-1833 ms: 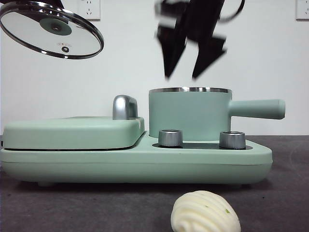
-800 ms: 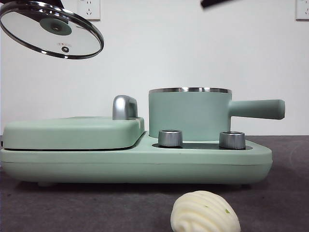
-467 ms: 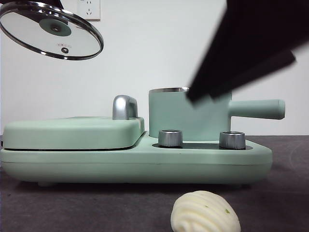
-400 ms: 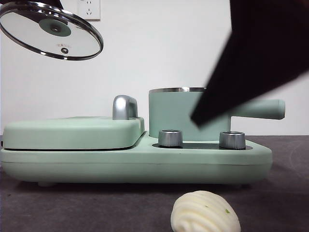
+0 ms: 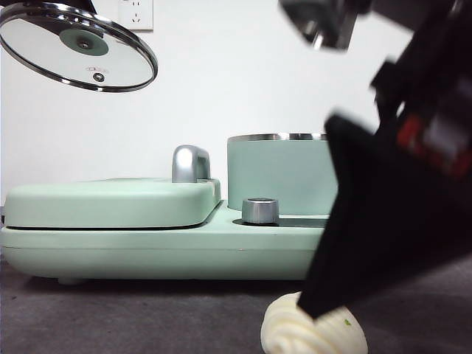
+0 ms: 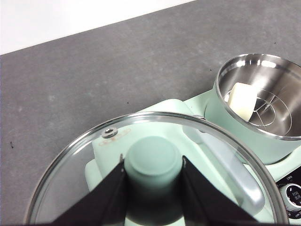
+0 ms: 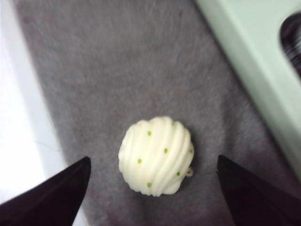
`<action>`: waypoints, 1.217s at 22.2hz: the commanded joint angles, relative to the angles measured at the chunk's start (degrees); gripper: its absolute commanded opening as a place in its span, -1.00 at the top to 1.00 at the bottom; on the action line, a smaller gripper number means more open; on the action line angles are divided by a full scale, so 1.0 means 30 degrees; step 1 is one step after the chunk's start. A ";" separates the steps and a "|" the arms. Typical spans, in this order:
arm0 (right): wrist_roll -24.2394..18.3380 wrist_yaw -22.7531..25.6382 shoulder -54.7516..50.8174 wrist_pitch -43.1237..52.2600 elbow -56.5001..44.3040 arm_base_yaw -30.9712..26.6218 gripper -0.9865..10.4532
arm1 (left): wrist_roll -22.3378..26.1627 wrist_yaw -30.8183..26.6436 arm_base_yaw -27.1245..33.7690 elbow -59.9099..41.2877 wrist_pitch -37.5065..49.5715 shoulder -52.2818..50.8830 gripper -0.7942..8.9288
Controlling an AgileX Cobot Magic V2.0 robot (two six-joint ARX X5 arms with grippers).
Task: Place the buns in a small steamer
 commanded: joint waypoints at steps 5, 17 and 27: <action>0.0277 0.0007 0.1741 0.1326 0.0044 0.0240 0.14 | 0.0000 0.0007 -0.0051 0.0270 0.0430 -0.0029 0.80; 0.1137 0.0015 0.3687 0.1814 0.0044 0.0248 0.41 | 0.0007 0.0007 -0.0051 0.0270 0.0430 -0.0029 0.80; 0.5763 0.0153 0.0007 -0.6441 0.4109 0.0182 0.48 | 0.0087 0.0007 -0.0051 0.0270 0.0430 -0.0029 0.80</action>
